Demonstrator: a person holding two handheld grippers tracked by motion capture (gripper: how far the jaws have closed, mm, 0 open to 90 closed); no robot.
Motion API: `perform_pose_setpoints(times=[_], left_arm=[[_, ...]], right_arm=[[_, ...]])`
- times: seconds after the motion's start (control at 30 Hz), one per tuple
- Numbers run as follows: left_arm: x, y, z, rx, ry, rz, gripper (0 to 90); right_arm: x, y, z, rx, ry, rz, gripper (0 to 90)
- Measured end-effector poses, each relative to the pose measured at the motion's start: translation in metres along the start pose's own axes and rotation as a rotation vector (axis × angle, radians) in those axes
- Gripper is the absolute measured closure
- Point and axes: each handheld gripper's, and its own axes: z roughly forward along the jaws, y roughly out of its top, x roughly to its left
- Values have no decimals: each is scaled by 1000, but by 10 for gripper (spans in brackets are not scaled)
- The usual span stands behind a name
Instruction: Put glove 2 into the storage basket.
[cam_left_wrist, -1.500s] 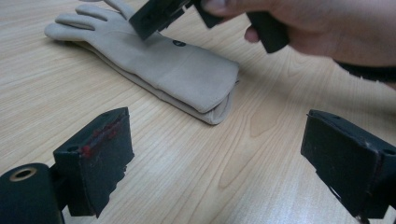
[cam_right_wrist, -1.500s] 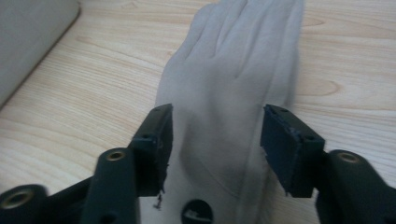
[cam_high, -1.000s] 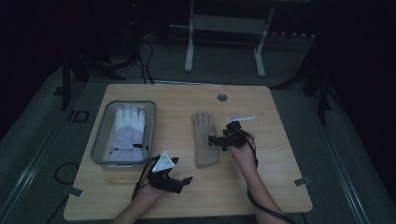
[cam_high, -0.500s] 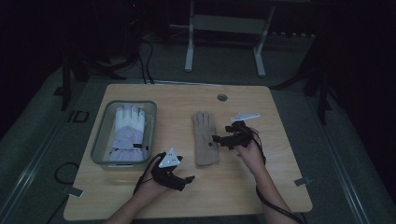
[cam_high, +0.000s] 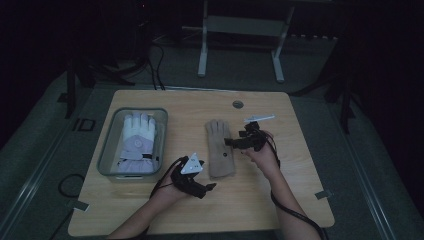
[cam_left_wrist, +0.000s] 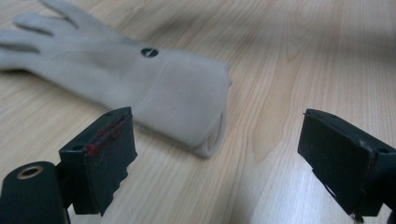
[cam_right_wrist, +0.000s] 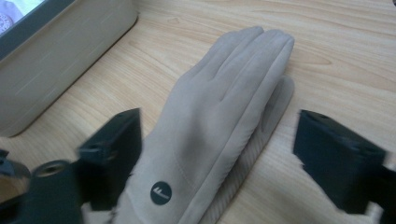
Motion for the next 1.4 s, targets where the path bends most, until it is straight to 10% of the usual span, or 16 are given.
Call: perform_pose_setpoints(times=[0.33,0.87,1.23,1.4], left_arm=[[-3,16,22,27,-30,66,111],[4,17,55,183,9,92,208],[8,16,59,225,41,90,349],[10,19,59,245,65,87,501]], right_arm=[[-18,20,19,46,-15,98,370],[-23,29,73,138,-52,171,286],[-5,28,84,195,-179,42,338],[-3,29,84,204,-140,34,504]])
